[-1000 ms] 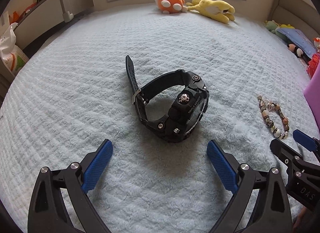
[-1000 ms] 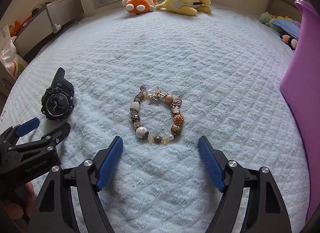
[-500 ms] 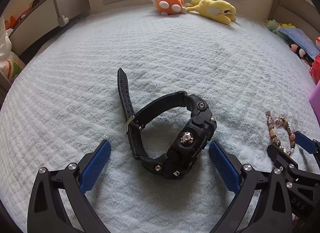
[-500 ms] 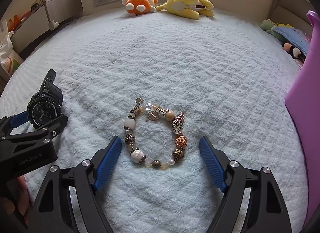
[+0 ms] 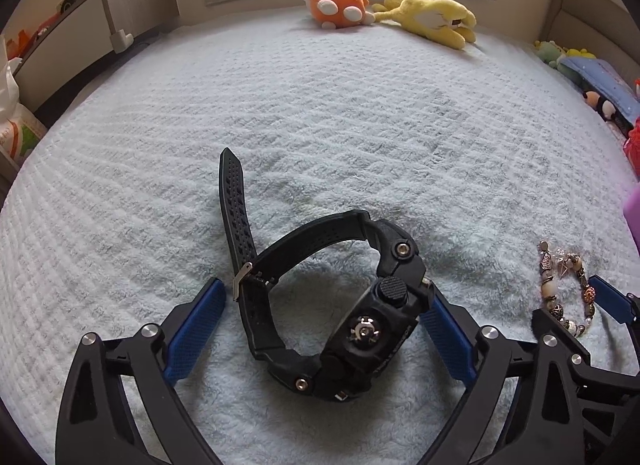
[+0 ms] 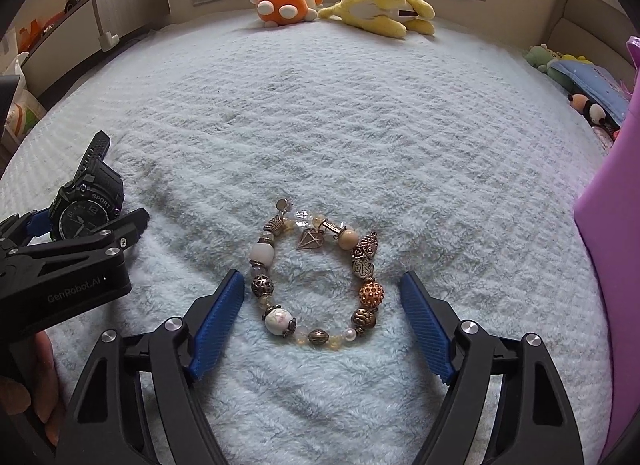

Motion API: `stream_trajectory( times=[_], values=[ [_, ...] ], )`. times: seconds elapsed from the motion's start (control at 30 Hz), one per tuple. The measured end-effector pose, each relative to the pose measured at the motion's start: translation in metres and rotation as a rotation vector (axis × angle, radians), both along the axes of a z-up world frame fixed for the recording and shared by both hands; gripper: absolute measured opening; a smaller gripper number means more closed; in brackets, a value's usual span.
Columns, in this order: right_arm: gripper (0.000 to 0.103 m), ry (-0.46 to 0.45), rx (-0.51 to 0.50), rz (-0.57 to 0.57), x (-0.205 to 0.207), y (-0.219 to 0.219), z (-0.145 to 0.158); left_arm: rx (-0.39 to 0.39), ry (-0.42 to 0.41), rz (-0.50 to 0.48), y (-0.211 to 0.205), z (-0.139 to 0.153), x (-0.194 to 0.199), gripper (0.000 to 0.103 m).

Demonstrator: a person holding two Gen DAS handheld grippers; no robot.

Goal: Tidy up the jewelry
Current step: 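Close left tool on the wristwatch while right tool closes on beaded bracelet, then lift the watch and beaded bracelet and carry them over the pink tub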

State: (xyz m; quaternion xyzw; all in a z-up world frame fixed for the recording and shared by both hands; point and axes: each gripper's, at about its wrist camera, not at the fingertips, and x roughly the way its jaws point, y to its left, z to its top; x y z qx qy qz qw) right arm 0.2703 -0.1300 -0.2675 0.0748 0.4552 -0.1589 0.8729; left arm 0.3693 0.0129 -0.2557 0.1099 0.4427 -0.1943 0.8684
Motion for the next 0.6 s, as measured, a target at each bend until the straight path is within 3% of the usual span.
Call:
stream_trajectory(
  times=[0.1, 0.27, 0.5, 0.6],
  values=[
    [0.07, 0.001, -0.002, 0.013, -0.001, 0.003, 0.001, 0.018, -0.036, -0.036, -0.007, 0.002, -0.009, 0.07],
    [0.061, -0.01, -0.011, 0.026, -0.005, 0.005, 0.002, 0.008, -0.036, -0.038, -0.007, 0.003, -0.011, 0.07],
    [0.019, -0.015, -0.02, 0.083, -0.009, 0.016, 0.007, -0.005, -0.042, -0.034, -0.003, 0.006, -0.016, 0.069],
    [0.016, -0.028, 0.013, 0.072, -0.014, 0.014, 0.01, -0.018, -0.038, -0.032, 0.0, 0.008, -0.018, 0.069]
  ],
)
